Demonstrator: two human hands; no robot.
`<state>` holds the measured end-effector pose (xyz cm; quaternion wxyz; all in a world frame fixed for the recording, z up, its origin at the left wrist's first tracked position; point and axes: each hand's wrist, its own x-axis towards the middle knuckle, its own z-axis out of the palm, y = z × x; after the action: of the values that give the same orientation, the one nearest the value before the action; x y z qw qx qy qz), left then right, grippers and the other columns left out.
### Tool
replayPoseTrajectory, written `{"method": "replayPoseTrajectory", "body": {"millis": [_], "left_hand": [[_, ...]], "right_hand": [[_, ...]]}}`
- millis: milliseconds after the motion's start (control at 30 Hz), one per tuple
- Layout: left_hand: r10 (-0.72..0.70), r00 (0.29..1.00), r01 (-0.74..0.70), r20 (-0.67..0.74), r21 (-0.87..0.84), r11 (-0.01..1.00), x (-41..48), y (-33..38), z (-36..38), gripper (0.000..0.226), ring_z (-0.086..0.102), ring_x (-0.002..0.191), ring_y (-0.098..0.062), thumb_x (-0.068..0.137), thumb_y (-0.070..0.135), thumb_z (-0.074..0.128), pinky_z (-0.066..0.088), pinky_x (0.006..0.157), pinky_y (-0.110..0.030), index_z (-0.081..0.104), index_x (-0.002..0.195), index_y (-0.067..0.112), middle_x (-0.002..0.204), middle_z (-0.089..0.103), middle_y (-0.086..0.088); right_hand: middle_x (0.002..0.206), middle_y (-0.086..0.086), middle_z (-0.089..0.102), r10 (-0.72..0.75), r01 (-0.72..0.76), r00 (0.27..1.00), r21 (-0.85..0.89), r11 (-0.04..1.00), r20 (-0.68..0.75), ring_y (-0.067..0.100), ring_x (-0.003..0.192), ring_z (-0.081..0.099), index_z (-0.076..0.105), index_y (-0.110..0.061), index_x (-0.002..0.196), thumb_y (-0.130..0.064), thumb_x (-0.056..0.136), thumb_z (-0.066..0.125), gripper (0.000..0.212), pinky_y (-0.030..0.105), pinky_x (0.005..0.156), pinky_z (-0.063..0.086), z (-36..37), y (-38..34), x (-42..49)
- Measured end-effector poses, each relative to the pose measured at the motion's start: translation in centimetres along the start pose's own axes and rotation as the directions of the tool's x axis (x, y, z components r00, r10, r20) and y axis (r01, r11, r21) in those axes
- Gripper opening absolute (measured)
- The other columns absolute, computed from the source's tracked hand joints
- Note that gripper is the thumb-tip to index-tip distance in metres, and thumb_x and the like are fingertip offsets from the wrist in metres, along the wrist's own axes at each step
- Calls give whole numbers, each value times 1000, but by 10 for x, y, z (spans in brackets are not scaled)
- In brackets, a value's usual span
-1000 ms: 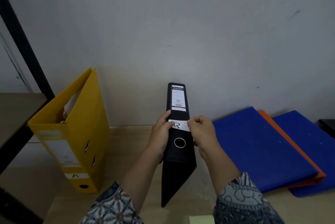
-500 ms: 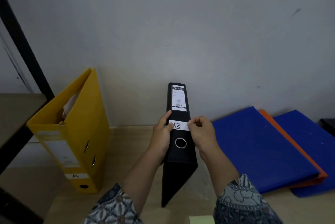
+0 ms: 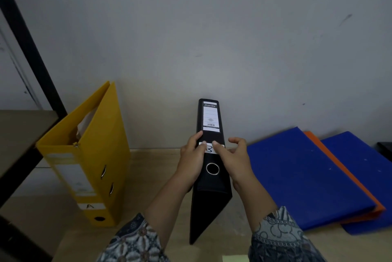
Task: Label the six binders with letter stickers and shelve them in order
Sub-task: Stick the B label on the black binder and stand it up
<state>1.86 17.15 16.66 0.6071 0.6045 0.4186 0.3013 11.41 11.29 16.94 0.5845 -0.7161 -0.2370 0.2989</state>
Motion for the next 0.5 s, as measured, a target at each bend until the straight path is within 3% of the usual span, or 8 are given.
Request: {"method": "replayPoseTrajectory", "body": {"millis": [67,133,233,300,367,400,500], "left_hand": [[-24,1000,24,-2,50,998,4,0,-1,29,56,112,-17,83,46,48,46,101,-41,49,111,51,131,50,-3],[-30,999,32,-26,79,996,8,2,-2,24,61,103,-20,92,35,46,50,95,-42,47,111,50,126,53,-8],[-64,995,69,-77,69,995,10,8,-3,41,59,106,-23,96,28,41,50,93,-38,38,135,41,132,47,-10],[-108,991,113,-75,70,991,8,8,-3,50,52,119,-26,95,36,40,43,101,-38,34,144,26,141,40,-9],[-157,988,157,-3,22,987,9,3,-4,67,56,116,-26,82,57,45,44,101,-42,44,138,21,135,52,-7],[-166,986,167,34,-13,986,9,0,-6,64,61,108,-24,81,59,47,49,96,-41,50,131,19,124,60,-6],[-127,990,129,65,-41,991,1,3,-14,28,66,93,-18,98,32,45,53,77,-31,54,121,19,106,66,-2]], "right_hand": [[92,4,65,29,-28,999,-35,999,24,19,83,67,41,-24,115,-35,77,72,50,40,78,56,1,-3,2],[98,6,65,67,-68,997,16,998,45,20,84,67,44,-18,117,-32,79,72,48,34,71,56,3,-5,3],[106,9,64,135,-150,985,143,978,111,21,89,66,46,-11,118,-31,86,65,42,31,69,55,7,-6,0],[104,8,63,155,-180,979,208,961,132,20,87,65,46,-10,119,-32,90,60,38,31,67,55,9,-7,-2],[100,8,62,152,-181,980,248,952,129,18,82,64,44,-10,121,-31,93,55,37,29,62,52,13,-7,-5],[100,8,62,146,-174,981,253,952,124,19,82,63,44,-9,122,-31,94,54,37,30,62,52,15,-6,-7],[101,9,62,129,-159,984,278,947,124,21,85,64,44,-7,123,-32,95,51,38,32,68,54,19,-6,-13]]}}
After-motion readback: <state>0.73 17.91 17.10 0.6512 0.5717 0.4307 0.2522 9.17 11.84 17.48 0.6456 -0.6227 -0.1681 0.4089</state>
